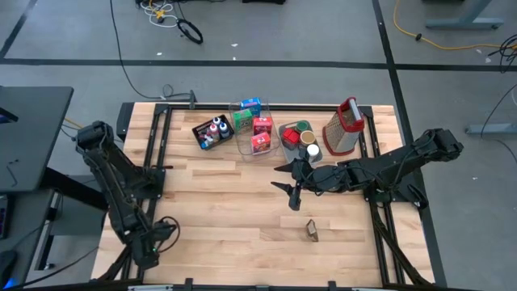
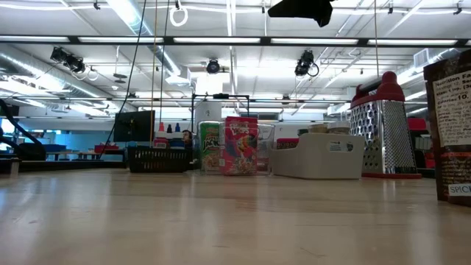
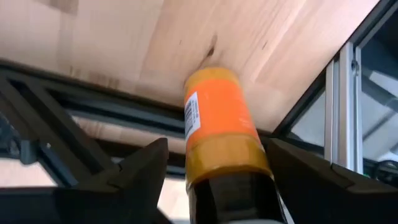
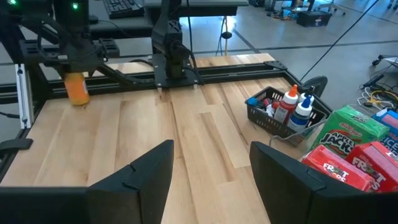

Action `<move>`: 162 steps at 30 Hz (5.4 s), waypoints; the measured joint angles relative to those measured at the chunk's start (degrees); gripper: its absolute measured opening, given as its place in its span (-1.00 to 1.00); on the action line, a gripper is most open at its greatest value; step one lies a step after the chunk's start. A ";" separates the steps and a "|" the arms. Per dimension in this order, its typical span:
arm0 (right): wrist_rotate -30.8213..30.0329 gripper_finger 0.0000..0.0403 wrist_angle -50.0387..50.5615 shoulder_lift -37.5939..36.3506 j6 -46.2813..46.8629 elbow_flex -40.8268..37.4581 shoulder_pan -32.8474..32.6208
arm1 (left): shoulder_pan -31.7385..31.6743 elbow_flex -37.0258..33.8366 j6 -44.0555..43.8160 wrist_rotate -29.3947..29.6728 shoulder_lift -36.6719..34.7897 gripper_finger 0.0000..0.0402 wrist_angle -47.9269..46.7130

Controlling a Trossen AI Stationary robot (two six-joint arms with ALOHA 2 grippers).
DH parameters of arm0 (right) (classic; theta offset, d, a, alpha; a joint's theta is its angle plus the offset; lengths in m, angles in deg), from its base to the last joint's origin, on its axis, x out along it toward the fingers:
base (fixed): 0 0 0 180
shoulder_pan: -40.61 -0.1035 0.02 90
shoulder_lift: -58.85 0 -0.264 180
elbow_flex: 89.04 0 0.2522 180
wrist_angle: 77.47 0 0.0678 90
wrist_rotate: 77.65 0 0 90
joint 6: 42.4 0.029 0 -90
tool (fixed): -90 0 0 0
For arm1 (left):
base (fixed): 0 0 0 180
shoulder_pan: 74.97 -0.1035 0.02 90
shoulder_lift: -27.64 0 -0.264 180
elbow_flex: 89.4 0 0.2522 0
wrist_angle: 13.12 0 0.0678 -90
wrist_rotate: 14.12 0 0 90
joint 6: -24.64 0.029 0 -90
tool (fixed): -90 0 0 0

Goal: Pick & Place Kitchen Items
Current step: Put the black spice bottle into the gray bin

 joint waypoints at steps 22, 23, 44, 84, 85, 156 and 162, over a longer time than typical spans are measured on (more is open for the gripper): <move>0.00 0.10 -0.13 0.00 -0.70 0.00 0.00 | -2.01 -0.45 9.43 -2.96 0.61 0.08 3.88; 0.00 0.10 -0.14 0.00 -0.70 0.00 0.00 | -2.49 -0.44 9.73 -1.43 0.59 0.07 3.73; 0.00 0.10 -0.55 0.00 -1.14 0.00 0.00 | -17.36 -0.50 30.21 11.41 0.66 0.01 0.98; 0.01 0.10 -3.17 0.00 -6.47 -0.02 3.61 | -20.21 5.98 27.98 49.76 0.52 -0.15 -3.84; 0.01 0.10 -3.17 0.00 -6.47 -0.02 3.89 | -20.69 6.35 27.70 51.19 0.52 -0.17 -3.78; 12.57 0.10 -2.03 0.02 -1.42 -0.02 5.75 | -22.99 7.10 31.63 25.63 0.57 0.23 -7.16; 12.56 0.10 -2.04 0.02 -1.27 -0.02 5.75 | -21.99 7.10 33.37 25.35 0.57 0.32 -7.15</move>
